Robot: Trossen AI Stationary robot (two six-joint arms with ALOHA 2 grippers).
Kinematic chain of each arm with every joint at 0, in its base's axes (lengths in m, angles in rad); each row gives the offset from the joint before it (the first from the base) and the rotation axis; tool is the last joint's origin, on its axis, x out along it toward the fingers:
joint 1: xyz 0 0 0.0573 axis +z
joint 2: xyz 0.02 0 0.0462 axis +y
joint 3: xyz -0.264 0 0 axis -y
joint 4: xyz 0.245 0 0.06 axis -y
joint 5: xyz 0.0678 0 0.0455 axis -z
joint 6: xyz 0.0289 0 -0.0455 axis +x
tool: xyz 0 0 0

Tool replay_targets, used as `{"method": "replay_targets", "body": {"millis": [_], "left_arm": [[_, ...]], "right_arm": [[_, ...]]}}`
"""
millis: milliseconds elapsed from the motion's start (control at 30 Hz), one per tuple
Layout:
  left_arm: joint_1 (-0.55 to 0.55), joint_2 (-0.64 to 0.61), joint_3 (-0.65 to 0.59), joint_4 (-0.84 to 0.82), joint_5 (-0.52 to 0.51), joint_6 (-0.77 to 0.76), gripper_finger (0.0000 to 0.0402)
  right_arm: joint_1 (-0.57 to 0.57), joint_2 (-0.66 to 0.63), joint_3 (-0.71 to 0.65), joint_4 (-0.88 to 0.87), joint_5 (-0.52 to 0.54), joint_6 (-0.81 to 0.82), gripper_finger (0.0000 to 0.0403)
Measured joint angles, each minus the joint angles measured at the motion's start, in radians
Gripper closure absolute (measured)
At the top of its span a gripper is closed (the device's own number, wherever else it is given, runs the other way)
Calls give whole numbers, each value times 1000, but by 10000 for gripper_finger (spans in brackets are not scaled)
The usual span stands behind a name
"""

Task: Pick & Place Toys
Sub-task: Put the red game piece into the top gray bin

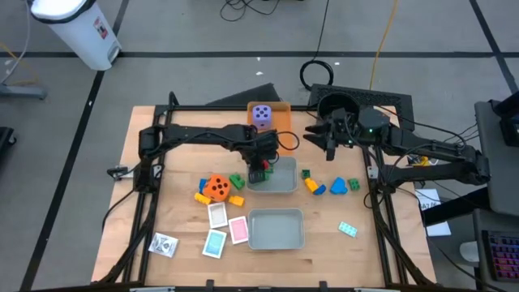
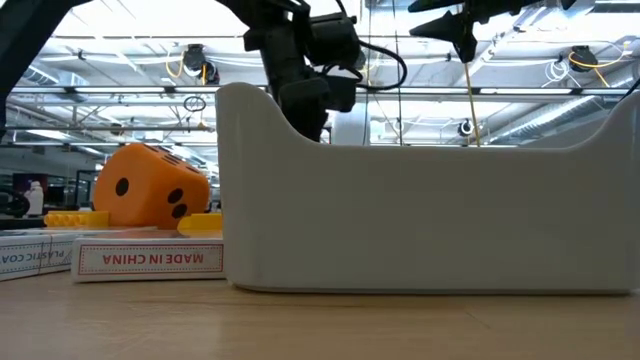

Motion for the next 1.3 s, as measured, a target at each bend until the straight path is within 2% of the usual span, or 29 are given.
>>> {"method": "replay_targets", "body": {"millis": [133,367,600,867,1300], "left_arm": [[0,0,0,-2,0,17,251],[3,0,-1,0,-3,32,267],[5,43,-2,-1,-4,30,250],[4,64,-2,-5,-3,6,257],[5,63,-2,2,-7,-13,160]], "right_arm": [[0,0,0,0,1,-17,238],[0,4,0,1,1,-17,238],[0,23,0,2,1,-12,238],[2,37,-1,3,0,7,238],[2,37,-19,12,0,11,238]]}}
